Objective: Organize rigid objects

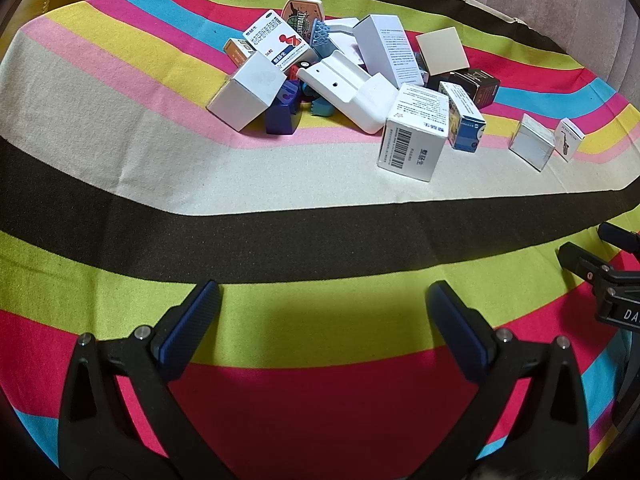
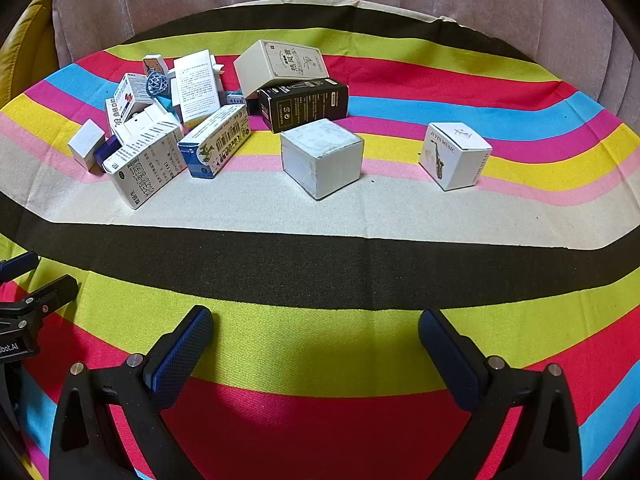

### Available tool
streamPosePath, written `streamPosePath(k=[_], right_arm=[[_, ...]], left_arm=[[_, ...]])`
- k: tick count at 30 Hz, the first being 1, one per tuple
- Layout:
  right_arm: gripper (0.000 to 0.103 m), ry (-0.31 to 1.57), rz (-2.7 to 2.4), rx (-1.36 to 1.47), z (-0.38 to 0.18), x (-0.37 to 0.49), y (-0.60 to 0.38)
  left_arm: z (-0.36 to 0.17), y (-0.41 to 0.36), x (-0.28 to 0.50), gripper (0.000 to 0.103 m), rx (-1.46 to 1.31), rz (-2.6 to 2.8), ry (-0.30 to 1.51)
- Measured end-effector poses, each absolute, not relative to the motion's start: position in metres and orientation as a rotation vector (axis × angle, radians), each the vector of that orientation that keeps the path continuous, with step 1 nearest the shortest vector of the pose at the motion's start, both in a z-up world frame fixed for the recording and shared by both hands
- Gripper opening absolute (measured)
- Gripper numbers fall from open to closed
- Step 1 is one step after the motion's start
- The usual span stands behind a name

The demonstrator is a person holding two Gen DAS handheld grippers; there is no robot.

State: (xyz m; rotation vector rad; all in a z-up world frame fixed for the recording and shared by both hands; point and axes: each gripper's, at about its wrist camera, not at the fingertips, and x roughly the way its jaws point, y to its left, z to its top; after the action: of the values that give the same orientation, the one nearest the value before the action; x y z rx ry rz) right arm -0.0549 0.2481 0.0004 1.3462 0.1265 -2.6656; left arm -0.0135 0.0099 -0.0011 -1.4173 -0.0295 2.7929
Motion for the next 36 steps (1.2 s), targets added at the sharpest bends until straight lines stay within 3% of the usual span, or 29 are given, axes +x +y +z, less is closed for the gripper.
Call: streamPosePath(k=[36], right_arm=[[0.103,0.124,-2.667,1.347,0.000,-0.054,0.248]], left_arm=[[0.001,0.006,-0.004,0.103,-1.457,2.773,-0.031]])
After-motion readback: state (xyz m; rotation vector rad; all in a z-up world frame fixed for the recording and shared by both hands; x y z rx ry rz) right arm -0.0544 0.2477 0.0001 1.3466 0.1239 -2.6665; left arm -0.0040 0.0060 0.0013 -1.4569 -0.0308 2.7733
